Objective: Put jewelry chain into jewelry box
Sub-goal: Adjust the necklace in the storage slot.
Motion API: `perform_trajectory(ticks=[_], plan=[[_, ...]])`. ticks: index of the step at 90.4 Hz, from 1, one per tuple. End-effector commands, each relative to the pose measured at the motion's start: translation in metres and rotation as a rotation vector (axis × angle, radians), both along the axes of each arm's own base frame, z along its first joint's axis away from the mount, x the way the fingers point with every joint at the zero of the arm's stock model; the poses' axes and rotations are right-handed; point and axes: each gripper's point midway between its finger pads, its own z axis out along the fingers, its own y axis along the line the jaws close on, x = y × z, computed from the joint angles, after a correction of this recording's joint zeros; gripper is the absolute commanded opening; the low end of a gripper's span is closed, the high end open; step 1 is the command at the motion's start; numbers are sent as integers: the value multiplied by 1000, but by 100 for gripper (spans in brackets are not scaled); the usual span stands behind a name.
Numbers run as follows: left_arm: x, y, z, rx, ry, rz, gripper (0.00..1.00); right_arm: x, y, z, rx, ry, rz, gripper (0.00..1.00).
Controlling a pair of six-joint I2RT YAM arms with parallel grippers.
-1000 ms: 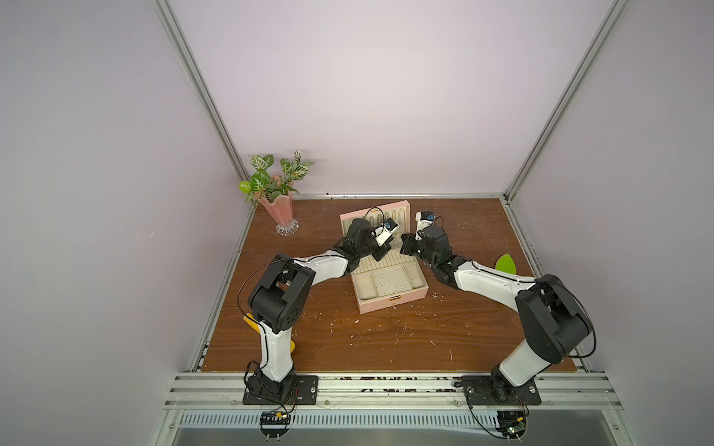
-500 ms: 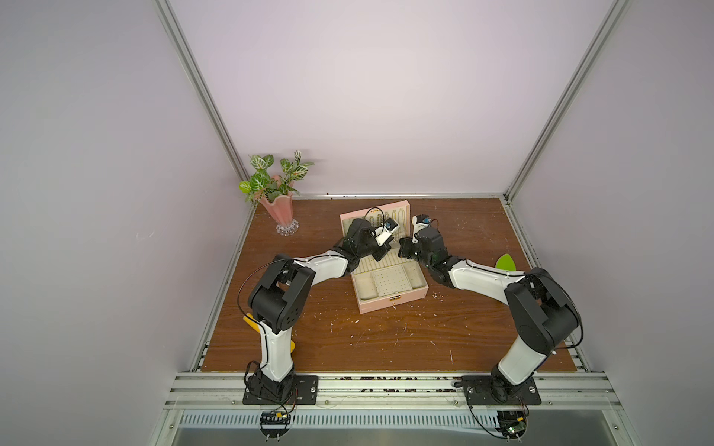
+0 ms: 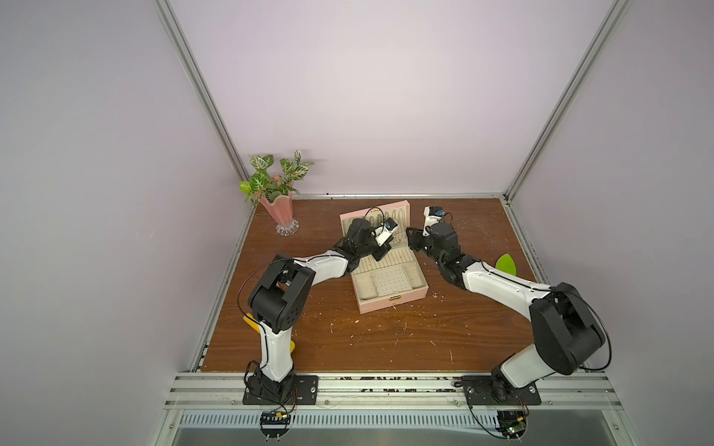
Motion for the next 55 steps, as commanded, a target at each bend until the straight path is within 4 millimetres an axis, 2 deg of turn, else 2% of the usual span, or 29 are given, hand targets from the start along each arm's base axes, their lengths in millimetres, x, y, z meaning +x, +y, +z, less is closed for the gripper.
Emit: perform_trajectory(ticks=[1,23,55], plan=[[8,-3,10,-31,-27,0,1,11,1,2,-30,-4,-27,26],[7,-4,11,-37,-28,-6,1,25,16,0,-96,-20,-50,20],[7,-4,11,-39,-25,-8,1,37,11,-13,-163,-4,-133,14]])
